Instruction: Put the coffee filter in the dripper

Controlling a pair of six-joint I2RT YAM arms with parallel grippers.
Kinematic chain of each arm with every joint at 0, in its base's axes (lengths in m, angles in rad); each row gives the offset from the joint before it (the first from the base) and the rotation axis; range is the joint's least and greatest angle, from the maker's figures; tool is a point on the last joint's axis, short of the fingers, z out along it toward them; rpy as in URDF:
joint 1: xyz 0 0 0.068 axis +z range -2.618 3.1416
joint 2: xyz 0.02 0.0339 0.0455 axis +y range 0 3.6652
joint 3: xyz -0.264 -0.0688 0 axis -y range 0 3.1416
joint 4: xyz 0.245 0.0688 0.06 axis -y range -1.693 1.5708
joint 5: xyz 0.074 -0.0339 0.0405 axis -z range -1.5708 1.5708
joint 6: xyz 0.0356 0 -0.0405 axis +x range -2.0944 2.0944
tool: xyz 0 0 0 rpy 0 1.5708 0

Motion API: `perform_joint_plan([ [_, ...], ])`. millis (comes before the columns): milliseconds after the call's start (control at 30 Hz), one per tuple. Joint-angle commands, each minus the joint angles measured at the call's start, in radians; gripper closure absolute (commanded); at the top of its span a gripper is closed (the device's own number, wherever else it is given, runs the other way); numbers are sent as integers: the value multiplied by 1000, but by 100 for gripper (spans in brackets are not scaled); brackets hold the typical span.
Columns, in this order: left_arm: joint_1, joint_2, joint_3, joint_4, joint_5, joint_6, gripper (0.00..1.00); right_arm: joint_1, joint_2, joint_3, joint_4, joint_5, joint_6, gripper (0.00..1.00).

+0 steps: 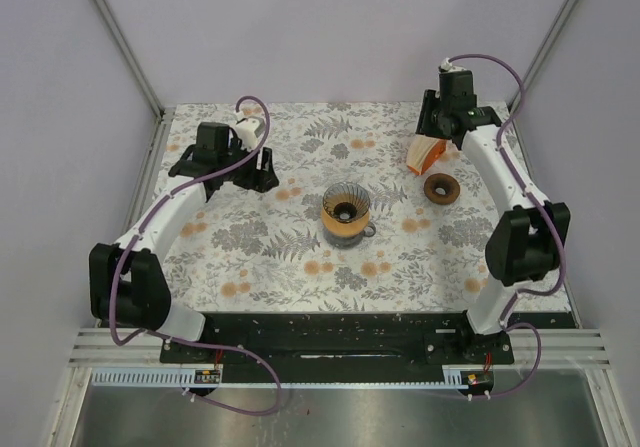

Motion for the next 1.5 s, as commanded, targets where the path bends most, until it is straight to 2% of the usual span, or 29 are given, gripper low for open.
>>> perform_joint_plan([
  [0,36,0,-60,122,-44,24,32,-42,144,115,96,82,31,56],
  [233,49,89,-48,107,-31,25,32,-53,367,317,92,167,-12,63],
  [433,65,121,-31,81,-18,30,32,-53,465,416,76,187,-16,69],
  [833,85,158,-16,64,28,13,32,-53,407,232,162,211,11,71],
  [1267,88,167,-10,58,28,13,32,-54,441,276,150,228,-14,71],
  [1467,91,163,-8,58,34,13,32,-54,488,333,119,222,-19,77],
])
